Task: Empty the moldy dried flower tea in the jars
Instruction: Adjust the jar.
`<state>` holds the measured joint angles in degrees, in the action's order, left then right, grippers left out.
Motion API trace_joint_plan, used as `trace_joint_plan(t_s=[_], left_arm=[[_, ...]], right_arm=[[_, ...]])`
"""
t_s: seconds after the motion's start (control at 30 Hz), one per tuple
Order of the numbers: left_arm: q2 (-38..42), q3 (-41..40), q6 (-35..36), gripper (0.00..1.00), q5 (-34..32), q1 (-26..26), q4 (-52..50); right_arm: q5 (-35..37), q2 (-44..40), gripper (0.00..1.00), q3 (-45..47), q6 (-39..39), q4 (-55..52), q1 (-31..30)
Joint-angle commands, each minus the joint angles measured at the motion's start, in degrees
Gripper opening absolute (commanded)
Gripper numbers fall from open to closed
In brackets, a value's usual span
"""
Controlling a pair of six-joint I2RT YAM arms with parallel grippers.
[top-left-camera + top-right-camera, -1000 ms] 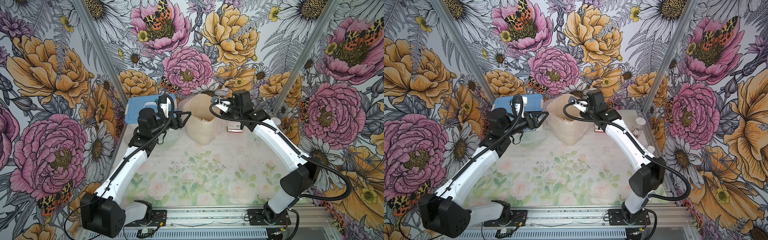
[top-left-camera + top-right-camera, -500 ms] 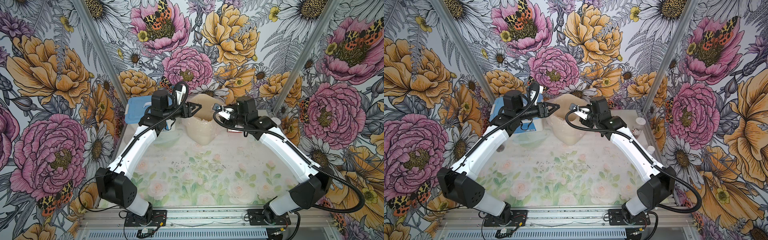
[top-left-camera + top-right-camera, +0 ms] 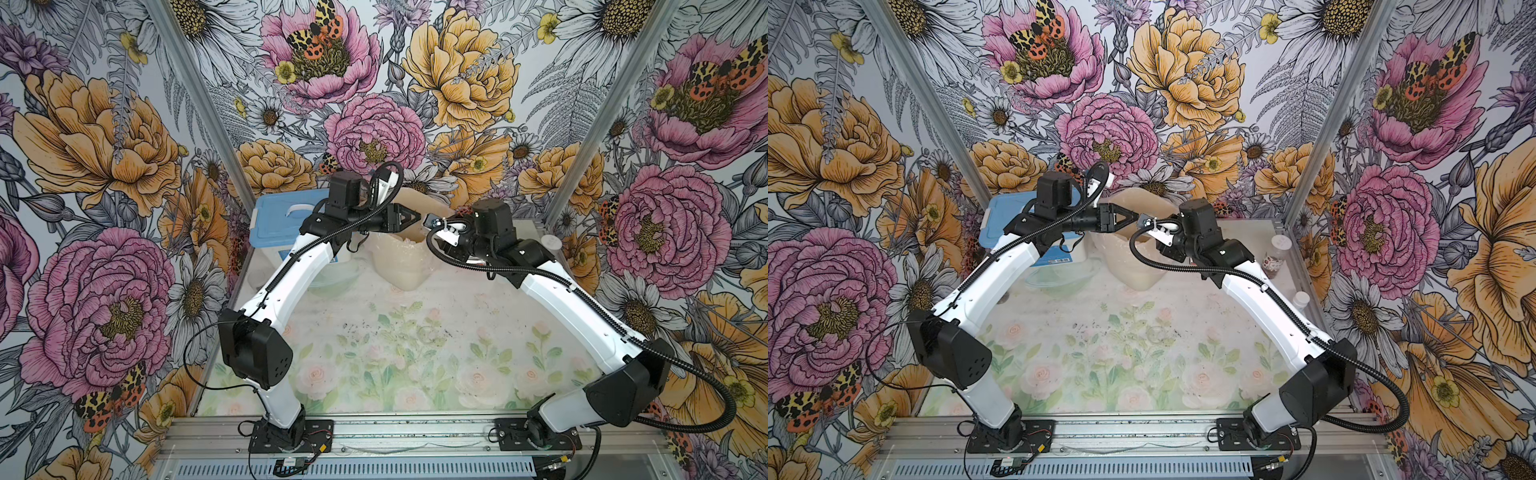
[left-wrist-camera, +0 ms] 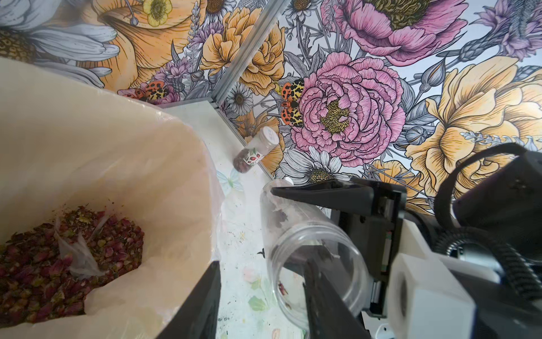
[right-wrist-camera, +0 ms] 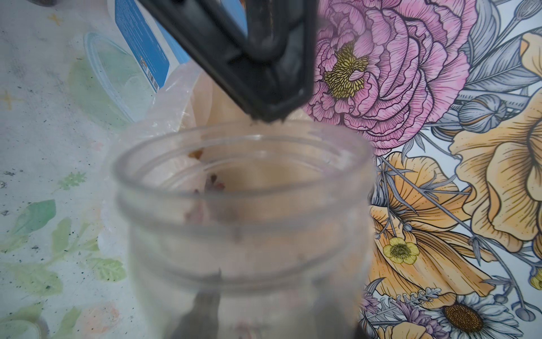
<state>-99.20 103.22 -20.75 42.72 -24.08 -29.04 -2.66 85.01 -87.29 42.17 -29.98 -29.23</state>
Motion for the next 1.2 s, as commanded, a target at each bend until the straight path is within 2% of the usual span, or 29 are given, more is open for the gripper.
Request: trace_joint_plan(t_s=[0.0,0.27,0.53,0.67,0.87,0.97,1.17], left_arm=[[-1.0,3.0,2.4,0.45,0.9,-1.0,-3.4],[-4.0,7.3,4.5,0.35,1.1,-2.4,-7.4],[-7.8,10.8,6.6,0.17,-0.2,-3.3,-11.9],[-8.2,11.4,6.7,0.00,-0.7,-3.7,-12.2],[-8.7,12.4,6.7,0.00,-1.2,-4.3,-12.3],[-8.7,12.9,7.0,0.00,-2.2,-4.5,-12.3],[-8.1,13.6,7.3,0.00,-3.0,-4.3,-12.3]], right_arm=[[-1.3,-1.9,0.09,0.4,-1.1,2.6,-0.5],[-1.2,-1.8,0.09,0.6,-0.7,2.8,-1.0],[0.7,-1.5,0.09,1.0,0.8,2.8,-2.0],[2.3,-1.3,0.11,1.2,1.7,2.8,-2.4],[2.8,-1.2,0.13,1.7,1.8,2.8,-2.8],[3.3,-1.3,0.19,2.2,1.6,2.8,-2.8],[3.5,-3.0,0.47,4.6,1.7,2.8,-2.6]])
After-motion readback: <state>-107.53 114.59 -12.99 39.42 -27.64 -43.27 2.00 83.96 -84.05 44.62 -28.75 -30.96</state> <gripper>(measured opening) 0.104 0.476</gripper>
